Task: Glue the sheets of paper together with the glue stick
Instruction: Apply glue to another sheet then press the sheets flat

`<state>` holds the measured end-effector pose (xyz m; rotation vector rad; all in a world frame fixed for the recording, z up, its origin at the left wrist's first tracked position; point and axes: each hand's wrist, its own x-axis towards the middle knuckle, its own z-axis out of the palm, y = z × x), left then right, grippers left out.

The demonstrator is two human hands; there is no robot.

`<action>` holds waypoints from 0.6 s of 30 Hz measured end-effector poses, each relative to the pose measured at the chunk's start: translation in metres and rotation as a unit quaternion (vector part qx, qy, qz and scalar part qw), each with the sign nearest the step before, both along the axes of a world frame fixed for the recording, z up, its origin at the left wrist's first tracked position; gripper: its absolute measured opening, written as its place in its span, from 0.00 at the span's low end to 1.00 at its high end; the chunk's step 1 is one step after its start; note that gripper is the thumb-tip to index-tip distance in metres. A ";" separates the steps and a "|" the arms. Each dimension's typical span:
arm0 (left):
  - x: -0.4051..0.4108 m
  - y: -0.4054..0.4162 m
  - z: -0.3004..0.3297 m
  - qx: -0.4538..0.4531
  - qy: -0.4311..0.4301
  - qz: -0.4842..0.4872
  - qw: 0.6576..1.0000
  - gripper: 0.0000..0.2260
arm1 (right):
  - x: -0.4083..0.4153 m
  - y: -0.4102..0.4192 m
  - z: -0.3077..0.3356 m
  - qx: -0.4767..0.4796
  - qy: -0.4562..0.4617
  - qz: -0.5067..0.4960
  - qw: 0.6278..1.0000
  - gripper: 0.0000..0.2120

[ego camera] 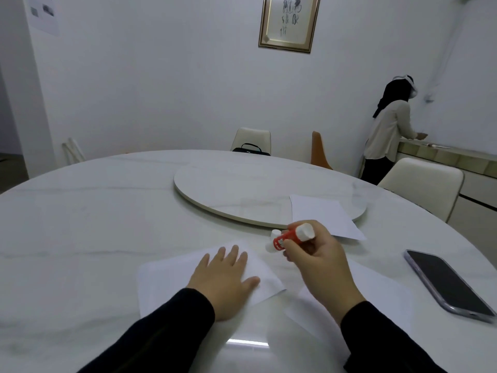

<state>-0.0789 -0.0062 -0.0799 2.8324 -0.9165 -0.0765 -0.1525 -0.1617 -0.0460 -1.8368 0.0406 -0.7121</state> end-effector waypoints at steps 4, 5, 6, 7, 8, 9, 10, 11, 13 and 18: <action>0.009 0.008 0.009 0.021 0.079 -0.076 0.994 0.28 | 0.023 0.006 0.010 -0.076 0.052 0.003 0.996 0.05; 0.010 0.010 0.009 0.006 0.085 -0.078 0.993 0.28 | 0.029 0.007 0.009 -0.075 0.056 0.002 0.996 0.05; 0.009 0.011 0.007 -0.012 0.082 -0.072 0.994 0.28 | 0.033 0.007 0.006 -0.074 0.056 0.000 0.996 0.05; 0.008 0.012 0.004 -0.028 0.071 -0.065 0.995 0.28 | 0.035 0.008 0.000 -0.075 0.056 -0.002 0.996 0.05; 0.007 0.013 0.002 -0.035 0.059 -0.061 0.996 0.29 | 0.038 0.009 -0.006 -0.083 0.055 -0.007 0.995 0.05; 0.006 0.013 0.000 -0.033 0.051 -0.060 0.996 0.29 | 0.039 0.010 -0.012 -0.096 0.056 -0.013 0.994 0.04; 0.006 0.013 -0.002 -0.026 0.046 -0.061 0.997 0.29 | 0.040 0.011 -0.018 -0.110 0.058 -0.019 0.992 0.04; 0.007 0.014 -0.002 -0.017 0.041 -0.063 0.997 0.30 | 0.041 0.010 -0.021 -0.122 0.059 -0.023 0.991 0.04; 0.007 0.014 -0.002 0.001 0.032 -0.066 0.997 0.30 | 0.041 0.009 -0.022 -0.147 0.064 -0.023 0.987 0.04; 0.006 0.012 0.000 0.020 0.044 -0.066 0.997 0.30 | 0.025 0.006 -0.012 -0.187 0.073 -0.012 0.979 0.04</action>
